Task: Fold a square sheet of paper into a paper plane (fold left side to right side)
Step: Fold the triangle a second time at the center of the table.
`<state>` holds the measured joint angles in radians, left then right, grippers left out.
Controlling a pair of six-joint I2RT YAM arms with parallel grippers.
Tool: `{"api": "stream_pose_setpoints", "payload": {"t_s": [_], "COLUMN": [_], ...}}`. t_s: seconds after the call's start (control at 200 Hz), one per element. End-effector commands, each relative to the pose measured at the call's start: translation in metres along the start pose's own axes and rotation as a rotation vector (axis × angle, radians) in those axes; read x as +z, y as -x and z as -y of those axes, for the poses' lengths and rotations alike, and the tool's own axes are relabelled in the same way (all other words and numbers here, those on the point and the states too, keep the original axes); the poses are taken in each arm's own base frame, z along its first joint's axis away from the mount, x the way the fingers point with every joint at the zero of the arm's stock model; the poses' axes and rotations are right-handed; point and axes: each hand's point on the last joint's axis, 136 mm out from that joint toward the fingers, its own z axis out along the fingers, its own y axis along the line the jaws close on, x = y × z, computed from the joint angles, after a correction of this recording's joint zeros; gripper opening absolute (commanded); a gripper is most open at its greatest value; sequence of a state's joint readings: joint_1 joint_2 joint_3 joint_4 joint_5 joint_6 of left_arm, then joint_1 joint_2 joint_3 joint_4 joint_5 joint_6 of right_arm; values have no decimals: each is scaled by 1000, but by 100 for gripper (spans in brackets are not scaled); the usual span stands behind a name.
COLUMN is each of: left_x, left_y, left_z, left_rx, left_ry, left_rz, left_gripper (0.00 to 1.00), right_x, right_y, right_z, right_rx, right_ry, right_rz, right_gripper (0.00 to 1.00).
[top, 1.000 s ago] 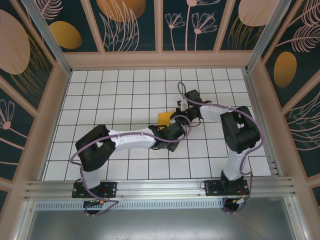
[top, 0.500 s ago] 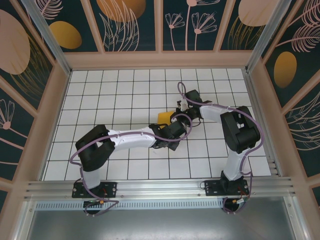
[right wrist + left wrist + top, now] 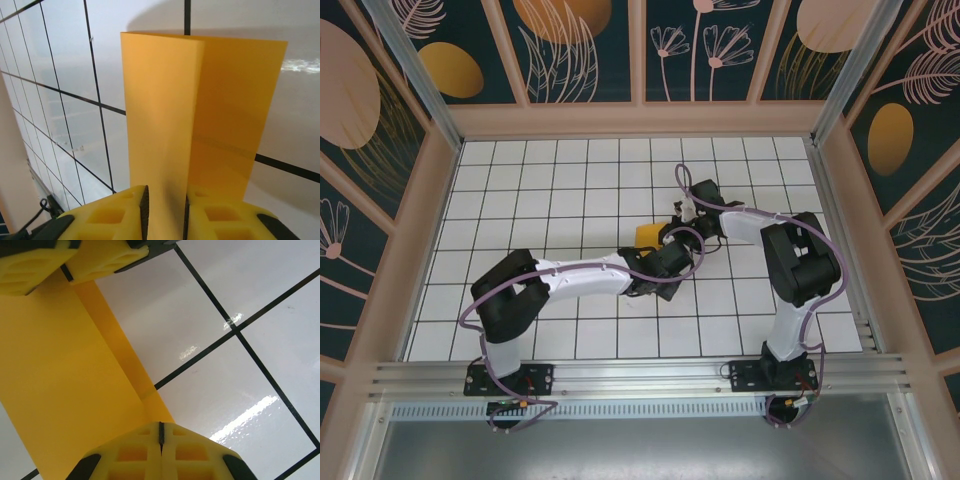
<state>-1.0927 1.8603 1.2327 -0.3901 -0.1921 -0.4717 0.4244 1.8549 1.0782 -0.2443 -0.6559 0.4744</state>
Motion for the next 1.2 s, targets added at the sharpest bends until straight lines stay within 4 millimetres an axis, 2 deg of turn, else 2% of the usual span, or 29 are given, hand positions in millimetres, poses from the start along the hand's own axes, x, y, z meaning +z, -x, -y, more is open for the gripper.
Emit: {"api": "stream_pose_setpoints", "payload": {"t_s": [0.0, 0.15, 0.285, 0.51, 0.636, 0.781, 1.011, 1.196], "left_x": [-11, -12, -17, -17, -9, 1, 14, 17], "left_y": [11, 13, 18, 13, 4, -6, -21, -26], "left_z": [5, 3, 1, 15, 7, -8, -14, -21], "left_rx": [14, 16, 9, 20, 25, 33, 40, 43], "left_ry": [-11, -6, -13, -102, -57, 24, 53, 85], "left_rz": [21, 22, 39, 35, 8, -25, -67, -76], "left_gripper": [0, 0, 0, 53, 66, 70, 71, 70], "right_x": [-10, -15, -13, -12, -14, -15, -16, -16], "right_y": [8, 7, 4, 4, 6, 7, 7, 7], "right_z": [-10, -11, -9, -16, -20, -23, -26, -26], "right_rx": [-22, -21, -6, 5, 6, 7, 11, 15], "right_ry": [9, 20, 31, 71, 81, 89, 97, 96], "right_rz": [29, 31, 20, 14, 15, 16, 15, 12], "right_gripper": [32, 41, 42, 41, 41, 41, 40, 40]}}
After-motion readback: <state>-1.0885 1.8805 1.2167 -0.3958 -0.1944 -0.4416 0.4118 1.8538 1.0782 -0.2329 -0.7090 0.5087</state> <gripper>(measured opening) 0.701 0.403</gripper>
